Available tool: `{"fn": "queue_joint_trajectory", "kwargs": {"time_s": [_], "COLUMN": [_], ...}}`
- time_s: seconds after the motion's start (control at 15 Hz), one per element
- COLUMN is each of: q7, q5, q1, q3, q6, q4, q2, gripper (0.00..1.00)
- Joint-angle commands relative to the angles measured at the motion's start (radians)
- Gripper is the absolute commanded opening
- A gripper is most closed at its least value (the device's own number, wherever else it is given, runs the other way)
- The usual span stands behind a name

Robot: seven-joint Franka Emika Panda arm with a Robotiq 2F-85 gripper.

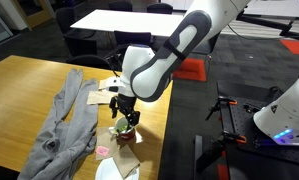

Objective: Put the marker on the table

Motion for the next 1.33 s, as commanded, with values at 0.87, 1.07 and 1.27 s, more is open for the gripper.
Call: {"fn": "queue_joint_trajectory", "kwargs": {"time_s": [0.87, 1.07, 1.27], "q7": [0.005, 0.009, 0.01], "q5": [-0.029, -0.03, -0.03], "q1": [0.007, 0.01, 0.012], "q3": [0.011, 0.004, -0.002], "q6": [-0.213, -0.231, -0.243], "q4": [0.187, 0.202, 0.215], "q2": [0.123, 0.133, 0.142], "gripper": [1.0, 0.94, 0.8]}}
